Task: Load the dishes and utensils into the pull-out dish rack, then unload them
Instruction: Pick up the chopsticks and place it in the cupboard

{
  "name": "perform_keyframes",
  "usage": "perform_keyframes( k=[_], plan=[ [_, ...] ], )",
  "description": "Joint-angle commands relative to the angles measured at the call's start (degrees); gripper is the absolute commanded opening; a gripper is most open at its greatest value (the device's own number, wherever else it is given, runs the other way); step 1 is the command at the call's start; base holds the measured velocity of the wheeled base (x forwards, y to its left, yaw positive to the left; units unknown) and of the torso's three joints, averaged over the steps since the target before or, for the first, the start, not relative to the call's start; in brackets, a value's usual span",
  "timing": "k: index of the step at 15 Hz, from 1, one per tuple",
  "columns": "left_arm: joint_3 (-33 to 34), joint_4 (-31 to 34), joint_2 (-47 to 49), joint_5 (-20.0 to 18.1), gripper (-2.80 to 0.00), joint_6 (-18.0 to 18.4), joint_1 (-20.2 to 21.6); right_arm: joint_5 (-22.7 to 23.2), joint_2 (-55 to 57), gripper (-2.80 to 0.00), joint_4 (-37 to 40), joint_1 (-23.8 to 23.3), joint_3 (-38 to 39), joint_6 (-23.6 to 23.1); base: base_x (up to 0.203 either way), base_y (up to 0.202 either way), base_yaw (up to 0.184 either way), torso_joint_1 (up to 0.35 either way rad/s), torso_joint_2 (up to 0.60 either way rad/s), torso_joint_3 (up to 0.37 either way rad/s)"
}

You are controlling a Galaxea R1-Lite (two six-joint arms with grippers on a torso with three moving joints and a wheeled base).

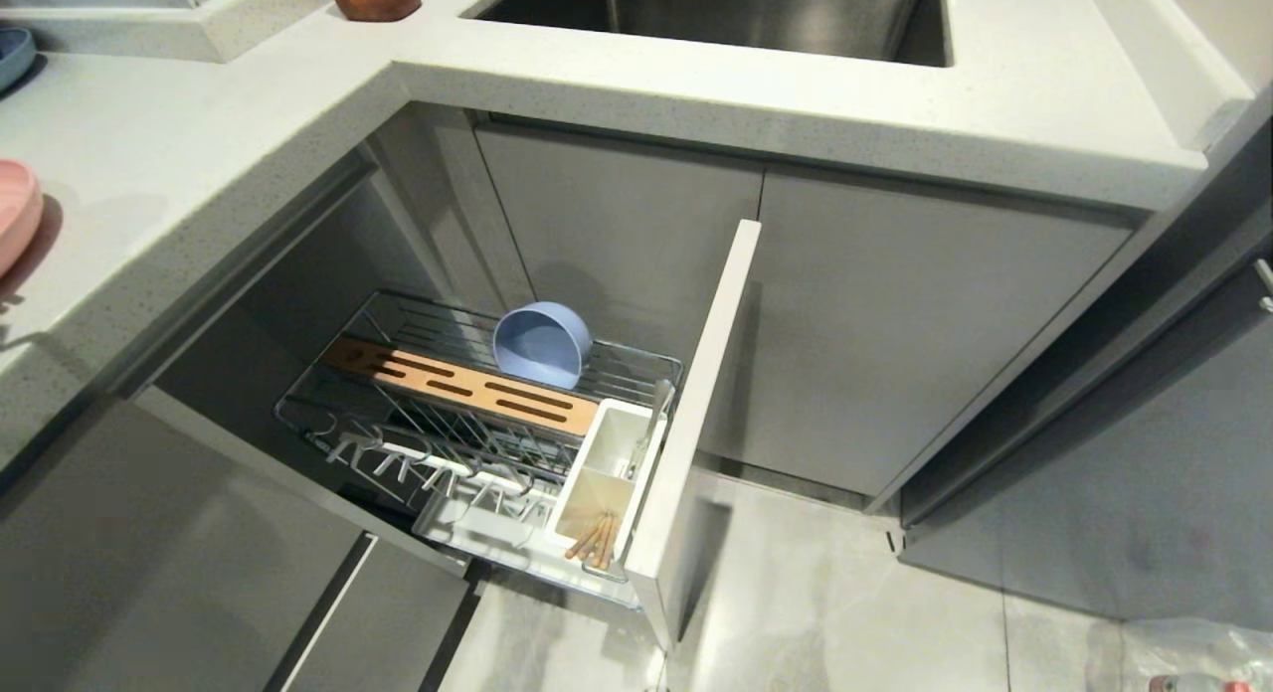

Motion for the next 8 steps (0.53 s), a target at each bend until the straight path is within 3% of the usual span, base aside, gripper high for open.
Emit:
perform_keyframes(
  k=[1,4,8],
  plan=[
    [-0.42,0.09,0.46,-0.02,0.00,-0.61,0.05,0.01,0.09,-2.80,0.00,0.00,0.00,0.00,0.000,0.000,0.000,0.000,0.00,0.000],
    [-1.45,0.15,0.48,-1.37,0.00,-2.11,-1.31,0.01,0.09,-2.80,0.00,0.00,0.00,0.00,0.000,0.000,0.000,0.000,0.00,0.000],
    [-2.36,4.07,0.28,-2.54,0.00,-7.01,-4.73,0.01,0.09,-2.80,0.00,0.00,0.00,0.00,0.000,0.000,0.000,0.000,0.00,0.000]
  ],
)
